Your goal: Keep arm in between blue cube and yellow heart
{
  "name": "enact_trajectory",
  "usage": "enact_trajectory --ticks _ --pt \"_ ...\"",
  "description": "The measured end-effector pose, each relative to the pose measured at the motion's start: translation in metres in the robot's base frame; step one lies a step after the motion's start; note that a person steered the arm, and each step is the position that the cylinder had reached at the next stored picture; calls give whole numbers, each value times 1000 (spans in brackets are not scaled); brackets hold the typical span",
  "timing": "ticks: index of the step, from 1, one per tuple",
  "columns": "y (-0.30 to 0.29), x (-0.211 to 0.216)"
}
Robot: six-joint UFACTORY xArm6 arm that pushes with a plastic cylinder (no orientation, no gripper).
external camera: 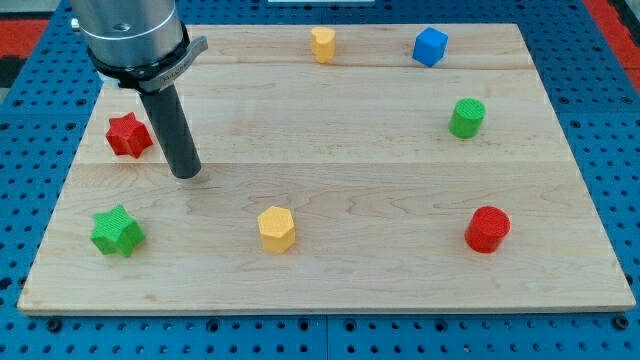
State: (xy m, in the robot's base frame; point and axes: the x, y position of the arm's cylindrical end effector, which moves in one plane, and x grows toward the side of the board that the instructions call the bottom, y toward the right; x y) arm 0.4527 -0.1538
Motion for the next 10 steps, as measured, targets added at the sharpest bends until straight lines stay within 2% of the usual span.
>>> enact_trajectory --ticks 2,3,5,8,9,10 --pt "0 -2" --pt "45 -23" --pt "155 -86" --pt "238 -207" --pt "240 -234" --pt "298 -261"
